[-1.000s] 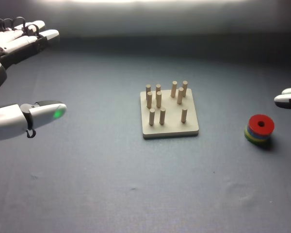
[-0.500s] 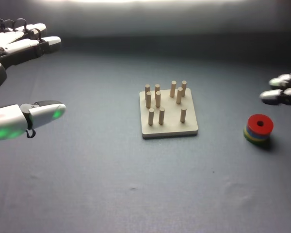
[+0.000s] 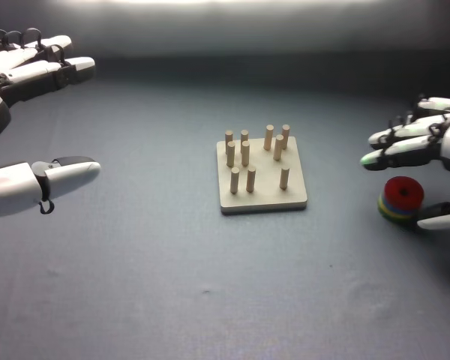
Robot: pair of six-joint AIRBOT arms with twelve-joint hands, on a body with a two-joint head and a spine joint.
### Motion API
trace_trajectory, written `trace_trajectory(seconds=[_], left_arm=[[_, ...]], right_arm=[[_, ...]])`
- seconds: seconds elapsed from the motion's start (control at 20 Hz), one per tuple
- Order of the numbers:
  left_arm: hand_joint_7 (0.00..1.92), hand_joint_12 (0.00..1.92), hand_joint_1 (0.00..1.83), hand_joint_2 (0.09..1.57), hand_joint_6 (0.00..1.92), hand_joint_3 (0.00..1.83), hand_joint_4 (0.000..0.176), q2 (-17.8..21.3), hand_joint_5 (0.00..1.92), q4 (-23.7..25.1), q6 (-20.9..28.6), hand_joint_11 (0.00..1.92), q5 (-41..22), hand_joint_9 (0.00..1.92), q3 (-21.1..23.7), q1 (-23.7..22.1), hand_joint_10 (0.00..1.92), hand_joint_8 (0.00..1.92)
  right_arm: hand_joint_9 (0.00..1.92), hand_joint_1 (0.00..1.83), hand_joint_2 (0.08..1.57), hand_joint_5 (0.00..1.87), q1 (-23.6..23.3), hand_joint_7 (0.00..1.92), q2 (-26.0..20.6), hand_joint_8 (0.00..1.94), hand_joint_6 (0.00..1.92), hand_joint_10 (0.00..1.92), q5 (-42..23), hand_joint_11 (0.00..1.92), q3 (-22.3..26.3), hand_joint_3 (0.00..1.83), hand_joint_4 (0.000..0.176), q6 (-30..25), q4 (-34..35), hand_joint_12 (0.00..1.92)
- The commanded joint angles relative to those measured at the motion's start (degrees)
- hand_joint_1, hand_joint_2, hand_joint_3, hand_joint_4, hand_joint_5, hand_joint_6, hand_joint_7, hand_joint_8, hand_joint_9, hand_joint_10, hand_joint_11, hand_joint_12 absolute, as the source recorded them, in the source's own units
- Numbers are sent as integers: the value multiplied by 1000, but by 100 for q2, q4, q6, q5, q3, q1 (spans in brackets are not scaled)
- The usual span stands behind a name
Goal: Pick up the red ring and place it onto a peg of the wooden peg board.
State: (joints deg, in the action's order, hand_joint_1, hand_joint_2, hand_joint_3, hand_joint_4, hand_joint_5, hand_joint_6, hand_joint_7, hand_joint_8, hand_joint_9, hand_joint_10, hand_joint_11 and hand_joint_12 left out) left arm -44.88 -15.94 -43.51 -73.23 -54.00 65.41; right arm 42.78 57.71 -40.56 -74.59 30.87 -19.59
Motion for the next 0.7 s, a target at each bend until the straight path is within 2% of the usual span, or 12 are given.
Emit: trace_trajectory(seconds=[0.0, 0.05, 0.1, 0.15, 0.2, 0.25, 0.3, 0.4, 0.5, 0.55, 0.6, 0.65], left_arm=[[215, 857, 616, 1095, 4, 0, 0, -25, 434, -10, 29, 0, -706, 191, -40, -25, 1, 1], [216, 858, 630, 1095, 3, 0, 0, -28, 433, -6, 32, 0, -706, 189, -42, -25, 1, 1], [230, 897, 645, 1089, 3, 0, 0, -31, 445, -1, 35, 0, -706, 205, -43, -25, 5, 3], [238, 938, 660, 1083, 2, 0, 0, -37, 452, 1, 37, 0, -701, 219, -44, -26, 7, 3], [245, 948, 648, 1077, 2, 0, 0, -39, 455, 2, 41, 0, -699, 225, -45, -26, 8, 4], [241, 951, 647, 1077, 0, 0, 0, -40, 452, 3, 45, 0, -696, 227, -46, -26, 9, 2], [236, 950, 652, 1078, 0, 0, 0, -41, 445, 6, 48, 0, -693, 226, -47, -26, 8, 0], [233, 960, 643, 1078, 0, 0, 0, -52, 442, 9, 56, 0, -693, 234, -52, -26, 9, 0], [237, 976, 638, 1079, 1, 0, 0, -54, 447, 15, 62, 0, -693, 240, -52, -26, 8, 1], [240, 958, 636, 1083, 0, 1, 0, -56, 448, 15, 63, 0, -693, 238, -51, -26, 4, 1], [245, 951, 615, 1081, 0, 0, 0, -57, 447, 15, 63, 0, -693, 240, -51, -26, 4, 3], [239, 927, 621, 1081, 0, 0, 0, -58, 443, 15, 64, 0, -693, 233, -51, -26, 1, 0]], right_arm=[[424, 989, 1054, 495, -143, 358, 17, 1, 0, 6, -344, 1, -63, 0, 52, -20, 40, 1229], [424, 1010, 1052, 498, -188, 360, 42, 2, 2, 5, -250, 0, -91, 0, 45, -20, -18, 1234], [427, 1028, 1048, 500, -213, 363, 67, 2, 2, 5, -180, 0, -119, 0, 28, -20, -51, 1244], [417, 1027, 1055, 499, -227, 359, 98, 1, 1, 1, -86, 0, -155, 0, 28, -20, -77, 1220], [422, 1038, 1053, 509, -235, 374, 123, 6, 4, 4, -34, 0, -179, 0, 12, -20, -89, 1212], [435, 1059, 1041, 521, -247, 393, 145, 7, 5, 6, 30, 0, -207, 0, 24, -20, -110, 1229], [419, 1060, 1048, 513, -260, 390, 165, 3, 2, 6, 86, 0, -230, 0, 36, -20, -126, 1160], [426, 1099, 1045, 518, -278, 406, 189, 7, 4, 9, 159, 0, -264, 0, 21, -20, -142, 1143], [419, 1090, 1057, 518, -295, 406, 204, 4, 2, 4, 218, 0, -292, 3, 28, -16, -154, 1111], [451, 1089, 1058, 526, -300, 424, 209, 10, 5, 16, 249, 19, -306, 3, 7, -13, -154, 1122], [485, 1104, 1053, 542, -301, 442, 210, 15, 9, 28, 273, 55, -317, 0, 0, -13, -154, 1136], [513, 1106, 1051, 554, -301, 465, 213, 7, 4, 21, 294, 51, -324, 0, 0, -12, -154, 1165]])
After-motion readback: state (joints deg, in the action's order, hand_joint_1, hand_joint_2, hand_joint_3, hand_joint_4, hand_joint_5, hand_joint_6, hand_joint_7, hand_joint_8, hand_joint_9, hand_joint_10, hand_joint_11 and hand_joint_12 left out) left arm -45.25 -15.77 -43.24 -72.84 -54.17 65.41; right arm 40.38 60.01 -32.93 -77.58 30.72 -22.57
